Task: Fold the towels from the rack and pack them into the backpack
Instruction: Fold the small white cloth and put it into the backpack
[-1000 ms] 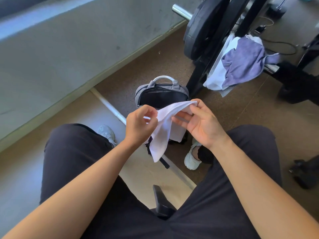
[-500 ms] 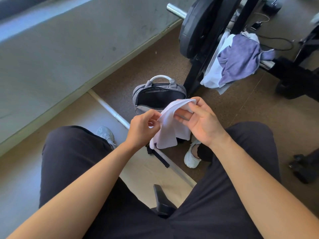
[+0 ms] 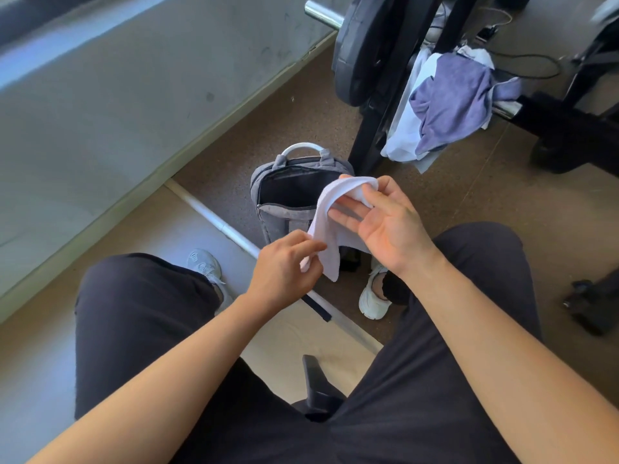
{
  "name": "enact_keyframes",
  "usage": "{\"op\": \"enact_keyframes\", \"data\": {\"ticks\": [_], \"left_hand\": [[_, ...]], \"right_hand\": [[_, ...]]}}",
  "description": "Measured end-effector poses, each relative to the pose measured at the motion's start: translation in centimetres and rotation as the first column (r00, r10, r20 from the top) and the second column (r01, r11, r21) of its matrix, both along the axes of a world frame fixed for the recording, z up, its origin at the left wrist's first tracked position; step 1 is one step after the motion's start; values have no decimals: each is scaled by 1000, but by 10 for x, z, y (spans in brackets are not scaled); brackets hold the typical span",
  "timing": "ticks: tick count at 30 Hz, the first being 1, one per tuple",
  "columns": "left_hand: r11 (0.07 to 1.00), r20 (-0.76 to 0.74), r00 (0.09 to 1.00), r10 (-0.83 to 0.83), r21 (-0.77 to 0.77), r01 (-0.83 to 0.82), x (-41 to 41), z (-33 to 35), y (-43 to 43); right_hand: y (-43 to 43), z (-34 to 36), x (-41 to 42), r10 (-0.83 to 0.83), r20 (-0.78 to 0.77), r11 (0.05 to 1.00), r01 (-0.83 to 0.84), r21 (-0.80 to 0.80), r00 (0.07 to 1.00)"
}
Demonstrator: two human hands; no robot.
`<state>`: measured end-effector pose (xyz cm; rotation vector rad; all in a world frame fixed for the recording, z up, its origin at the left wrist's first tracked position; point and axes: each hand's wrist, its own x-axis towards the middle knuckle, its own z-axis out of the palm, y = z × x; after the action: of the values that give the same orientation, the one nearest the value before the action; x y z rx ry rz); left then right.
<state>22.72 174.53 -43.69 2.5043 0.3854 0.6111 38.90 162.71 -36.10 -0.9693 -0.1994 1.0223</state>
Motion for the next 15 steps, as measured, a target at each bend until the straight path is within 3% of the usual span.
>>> {"op": "enact_keyframes", "data": {"ticks": [7, 15], "left_hand": [[950, -102, 945, 312, 31, -310, 21, 4, -1], [900, -109, 895, 432, -14, -436, 28, 8, 2]], "right_hand": [[0, 1, -12, 100, 1, 993, -100, 68, 995], [2, 2, -15, 133, 12, 983, -134, 127, 991]]}}
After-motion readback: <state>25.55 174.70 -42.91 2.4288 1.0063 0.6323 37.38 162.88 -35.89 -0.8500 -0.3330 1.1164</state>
